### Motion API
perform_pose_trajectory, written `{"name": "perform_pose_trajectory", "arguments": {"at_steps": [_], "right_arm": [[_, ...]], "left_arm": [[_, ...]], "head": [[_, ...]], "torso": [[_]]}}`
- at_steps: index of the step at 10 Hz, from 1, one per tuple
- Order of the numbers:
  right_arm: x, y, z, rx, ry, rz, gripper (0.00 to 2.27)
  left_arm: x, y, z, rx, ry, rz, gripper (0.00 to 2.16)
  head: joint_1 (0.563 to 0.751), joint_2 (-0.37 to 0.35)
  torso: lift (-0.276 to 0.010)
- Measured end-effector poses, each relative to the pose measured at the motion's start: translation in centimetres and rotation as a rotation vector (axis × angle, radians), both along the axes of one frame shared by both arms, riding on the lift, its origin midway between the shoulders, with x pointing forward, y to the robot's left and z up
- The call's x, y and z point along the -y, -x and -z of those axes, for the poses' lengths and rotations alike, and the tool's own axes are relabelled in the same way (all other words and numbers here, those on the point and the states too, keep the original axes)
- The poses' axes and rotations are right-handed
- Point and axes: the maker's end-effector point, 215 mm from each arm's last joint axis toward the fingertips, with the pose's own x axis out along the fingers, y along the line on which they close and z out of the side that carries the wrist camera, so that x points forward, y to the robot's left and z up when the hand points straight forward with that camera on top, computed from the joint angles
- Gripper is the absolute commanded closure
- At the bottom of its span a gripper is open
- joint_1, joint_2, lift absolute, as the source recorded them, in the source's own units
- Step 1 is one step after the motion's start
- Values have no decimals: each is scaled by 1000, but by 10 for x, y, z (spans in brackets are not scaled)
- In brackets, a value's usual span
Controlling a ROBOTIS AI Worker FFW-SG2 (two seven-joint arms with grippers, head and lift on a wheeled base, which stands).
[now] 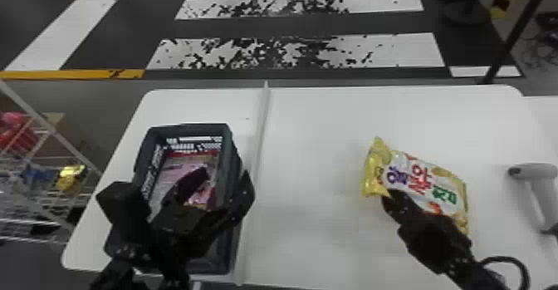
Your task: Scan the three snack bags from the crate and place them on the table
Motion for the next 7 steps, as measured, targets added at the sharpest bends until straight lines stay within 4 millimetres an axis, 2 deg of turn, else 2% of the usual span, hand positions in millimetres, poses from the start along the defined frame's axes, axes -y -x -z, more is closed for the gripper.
{"name": "perform_pose_trajectory", "arguments": {"at_steps": [2,4,5,7], "right_arm": [[24,-24,-62,22,-174,76,2246],[60,-40,-118,-20,-447,179,2246],[76,-39,-137,-69,-602,223,2246],[87,-28,-148,-169,-792,260,2246]], "left_arm": [[3,3,-6,8,1,5,46],[6,5,-15,19,2,11,46],[11,6,-22,30,3,16,49],[18,7,-32,44,4,26,49]], "head": [[695,64],[695,15],[695,-14],[695,-45]], "torso": [[-62],[-62],[-62],[-62]]}}
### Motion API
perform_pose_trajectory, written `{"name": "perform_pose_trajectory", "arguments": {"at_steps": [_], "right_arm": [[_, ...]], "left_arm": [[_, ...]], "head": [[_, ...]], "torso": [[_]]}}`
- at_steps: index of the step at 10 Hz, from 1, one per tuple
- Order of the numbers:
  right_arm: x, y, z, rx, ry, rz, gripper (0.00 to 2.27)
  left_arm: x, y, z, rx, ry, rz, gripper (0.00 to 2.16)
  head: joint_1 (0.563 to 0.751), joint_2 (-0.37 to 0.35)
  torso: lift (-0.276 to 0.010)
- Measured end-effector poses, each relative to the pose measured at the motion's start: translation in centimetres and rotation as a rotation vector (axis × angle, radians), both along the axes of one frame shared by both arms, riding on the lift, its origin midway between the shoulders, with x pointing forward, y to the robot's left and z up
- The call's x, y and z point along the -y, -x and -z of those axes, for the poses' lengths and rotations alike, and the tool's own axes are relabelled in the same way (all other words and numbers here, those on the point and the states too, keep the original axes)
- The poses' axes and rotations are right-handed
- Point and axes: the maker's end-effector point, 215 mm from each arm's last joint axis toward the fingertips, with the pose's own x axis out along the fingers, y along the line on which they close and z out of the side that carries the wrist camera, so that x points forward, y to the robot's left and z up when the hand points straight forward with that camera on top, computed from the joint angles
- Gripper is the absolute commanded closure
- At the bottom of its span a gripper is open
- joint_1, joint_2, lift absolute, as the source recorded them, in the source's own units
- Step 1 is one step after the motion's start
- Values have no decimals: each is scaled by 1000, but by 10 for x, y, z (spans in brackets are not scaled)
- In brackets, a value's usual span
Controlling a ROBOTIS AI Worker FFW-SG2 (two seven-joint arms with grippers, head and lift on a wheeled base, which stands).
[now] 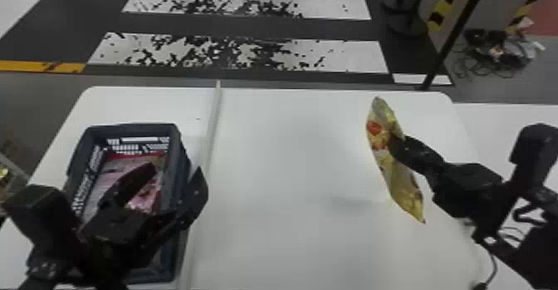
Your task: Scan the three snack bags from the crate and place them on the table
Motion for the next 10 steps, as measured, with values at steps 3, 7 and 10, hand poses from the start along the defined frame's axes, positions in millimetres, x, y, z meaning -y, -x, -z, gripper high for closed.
{"name": "perform_pose_trajectory", "arguments": {"at_steps": [3,7,10], "right_arm": [[-3,24,-4,-148,-272,-37,2246],[-9,26,29,-317,-498,-60,2250],[22,-8,73,-363,-473,5,1899]], "left_arm": [[9,0,0,1,-13,14,49],[10,-2,7,-7,-17,17,49],[11,-4,16,-20,-15,21,49]], "head": [[695,-61],[695,-50],[695,-90]], "torso": [[-62],[-62],[-62]]}}
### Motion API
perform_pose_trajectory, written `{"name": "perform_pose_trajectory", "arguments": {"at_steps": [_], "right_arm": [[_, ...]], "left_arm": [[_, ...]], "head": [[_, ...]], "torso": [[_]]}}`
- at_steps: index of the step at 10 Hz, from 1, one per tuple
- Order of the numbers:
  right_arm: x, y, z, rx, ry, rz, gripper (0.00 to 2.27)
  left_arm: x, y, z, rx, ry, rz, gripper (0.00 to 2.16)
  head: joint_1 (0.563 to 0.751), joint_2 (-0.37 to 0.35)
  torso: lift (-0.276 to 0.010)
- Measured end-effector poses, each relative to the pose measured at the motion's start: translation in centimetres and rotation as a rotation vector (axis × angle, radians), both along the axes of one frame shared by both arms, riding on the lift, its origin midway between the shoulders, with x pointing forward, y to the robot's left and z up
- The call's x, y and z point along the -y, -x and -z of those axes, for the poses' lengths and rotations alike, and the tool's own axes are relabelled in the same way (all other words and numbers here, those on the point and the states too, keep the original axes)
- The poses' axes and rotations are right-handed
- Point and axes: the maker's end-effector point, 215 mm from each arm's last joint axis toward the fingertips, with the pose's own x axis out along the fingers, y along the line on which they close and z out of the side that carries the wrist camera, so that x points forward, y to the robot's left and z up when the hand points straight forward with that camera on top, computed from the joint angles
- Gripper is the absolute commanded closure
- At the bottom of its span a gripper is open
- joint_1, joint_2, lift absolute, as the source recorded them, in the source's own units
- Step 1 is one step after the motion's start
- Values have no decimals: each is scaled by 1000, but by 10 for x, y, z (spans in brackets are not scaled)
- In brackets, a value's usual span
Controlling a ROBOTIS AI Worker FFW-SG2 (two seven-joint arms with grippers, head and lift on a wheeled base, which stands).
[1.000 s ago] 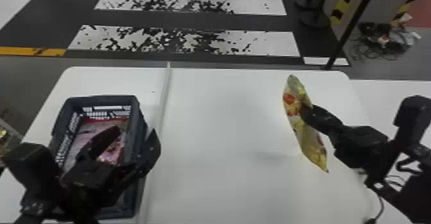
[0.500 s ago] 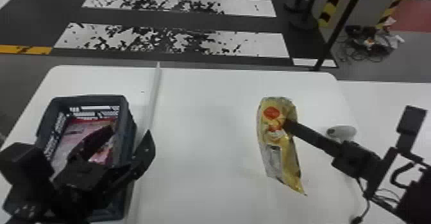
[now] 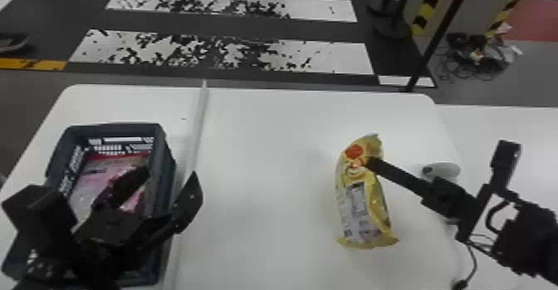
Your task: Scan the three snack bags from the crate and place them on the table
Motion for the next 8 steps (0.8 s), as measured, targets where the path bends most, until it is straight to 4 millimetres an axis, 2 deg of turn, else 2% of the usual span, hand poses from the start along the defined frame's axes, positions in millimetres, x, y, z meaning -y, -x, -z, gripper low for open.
{"name": "perform_pose_trajectory", "arguments": {"at_steps": [1,3,5,8], "right_arm": [[12,-9,13,-12,38,12,1514],[38,-28,26,13,131,55,76],[51,-37,21,63,186,62,22],[61,-38,6,114,239,51,63]], "left_arm": [[3,-1,2,-2,0,5,49],[6,-2,4,-5,-3,10,49],[6,-1,5,-6,-3,10,49],[15,-2,3,-4,3,21,49]], "head": [[695,-112],[695,-144],[695,-166],[695,-190]], "torso": [[-62],[-62],[-62],[-62]]}}
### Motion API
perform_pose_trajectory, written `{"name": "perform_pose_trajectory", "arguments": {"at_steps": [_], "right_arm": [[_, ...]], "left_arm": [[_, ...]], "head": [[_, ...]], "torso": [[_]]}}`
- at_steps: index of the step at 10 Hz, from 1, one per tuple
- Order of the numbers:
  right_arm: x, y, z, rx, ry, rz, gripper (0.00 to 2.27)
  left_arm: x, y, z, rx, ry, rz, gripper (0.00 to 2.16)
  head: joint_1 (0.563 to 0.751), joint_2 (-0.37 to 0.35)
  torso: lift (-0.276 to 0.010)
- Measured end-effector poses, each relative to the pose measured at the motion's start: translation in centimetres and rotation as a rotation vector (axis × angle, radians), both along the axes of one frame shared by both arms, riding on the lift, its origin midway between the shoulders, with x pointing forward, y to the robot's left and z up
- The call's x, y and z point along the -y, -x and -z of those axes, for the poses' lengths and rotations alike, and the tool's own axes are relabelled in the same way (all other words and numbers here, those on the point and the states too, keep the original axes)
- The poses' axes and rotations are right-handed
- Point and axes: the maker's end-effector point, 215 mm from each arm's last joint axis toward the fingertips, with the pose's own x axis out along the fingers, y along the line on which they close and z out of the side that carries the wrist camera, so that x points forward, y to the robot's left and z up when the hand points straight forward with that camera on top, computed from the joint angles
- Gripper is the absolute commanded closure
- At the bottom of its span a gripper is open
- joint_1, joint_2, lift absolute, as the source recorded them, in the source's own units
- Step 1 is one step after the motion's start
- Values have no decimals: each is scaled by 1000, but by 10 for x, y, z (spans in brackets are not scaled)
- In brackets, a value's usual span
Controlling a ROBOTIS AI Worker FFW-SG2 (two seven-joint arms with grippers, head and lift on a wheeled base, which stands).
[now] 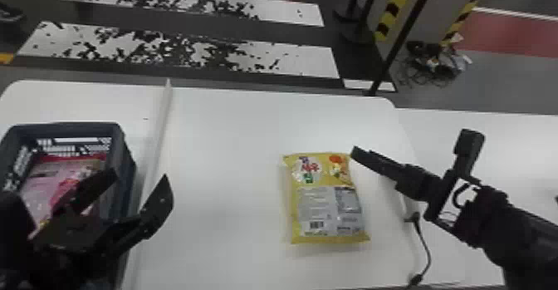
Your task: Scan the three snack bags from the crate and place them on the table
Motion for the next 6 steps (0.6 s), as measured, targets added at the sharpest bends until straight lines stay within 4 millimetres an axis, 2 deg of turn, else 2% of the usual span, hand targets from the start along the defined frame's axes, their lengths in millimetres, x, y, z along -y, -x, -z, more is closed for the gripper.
{"name": "perform_pose_trajectory", "arguments": {"at_steps": [2,3,5,6], "right_arm": [[-3,11,-8,18,24,-12,188],[-8,25,-14,28,38,-22,475],[-26,56,-27,32,41,-50,1895],[-37,71,-24,7,30,-61,2186]], "left_arm": [[7,0,-1,2,7,10,49],[11,-1,-3,5,10,17,49],[17,-4,-7,16,13,28,49],[21,-5,-9,20,15,35,49]], "head": [[695,-201],[695,-202],[695,-196],[695,-188]], "torso": [[-62],[-62],[-62],[-62]]}}
